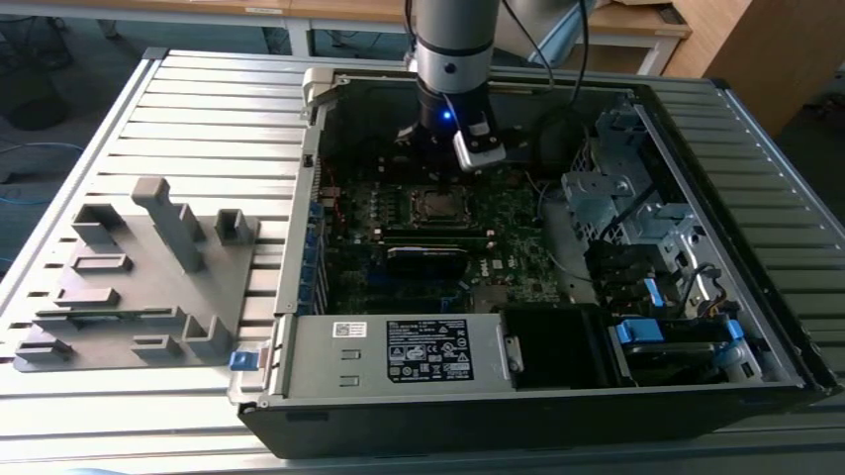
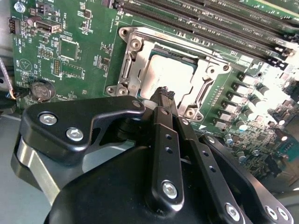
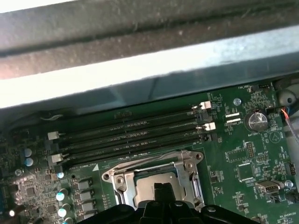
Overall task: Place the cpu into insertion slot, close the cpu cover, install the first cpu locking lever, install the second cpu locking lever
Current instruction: 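Install the first cpu locking lever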
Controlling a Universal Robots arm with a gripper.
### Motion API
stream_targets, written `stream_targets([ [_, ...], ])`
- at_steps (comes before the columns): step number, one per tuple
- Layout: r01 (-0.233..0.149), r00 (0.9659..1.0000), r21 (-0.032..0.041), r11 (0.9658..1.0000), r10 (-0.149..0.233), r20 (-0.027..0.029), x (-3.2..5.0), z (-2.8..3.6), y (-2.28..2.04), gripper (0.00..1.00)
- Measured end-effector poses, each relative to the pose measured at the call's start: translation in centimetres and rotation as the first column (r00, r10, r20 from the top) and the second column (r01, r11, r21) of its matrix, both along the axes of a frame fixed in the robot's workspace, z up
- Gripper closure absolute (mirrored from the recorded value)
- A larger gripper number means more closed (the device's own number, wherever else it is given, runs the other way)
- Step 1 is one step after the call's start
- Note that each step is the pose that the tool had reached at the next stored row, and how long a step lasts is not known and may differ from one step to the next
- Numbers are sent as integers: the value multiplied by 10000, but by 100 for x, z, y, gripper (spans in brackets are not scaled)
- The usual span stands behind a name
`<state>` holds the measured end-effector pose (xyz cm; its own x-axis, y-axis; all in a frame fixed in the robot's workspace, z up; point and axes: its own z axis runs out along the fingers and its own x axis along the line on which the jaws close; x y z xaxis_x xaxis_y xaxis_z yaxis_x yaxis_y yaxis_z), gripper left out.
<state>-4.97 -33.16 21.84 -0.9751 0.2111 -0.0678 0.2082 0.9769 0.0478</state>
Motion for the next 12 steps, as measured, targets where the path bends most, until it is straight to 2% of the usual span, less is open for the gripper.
stream_targets([
  [7, -23, 10000, 1, 10000, 23, 0, 0, -1, -96, 89],
  [12, -25, 10000, -2, 10000, 25, -1, -1, 3, -119, 89],
])
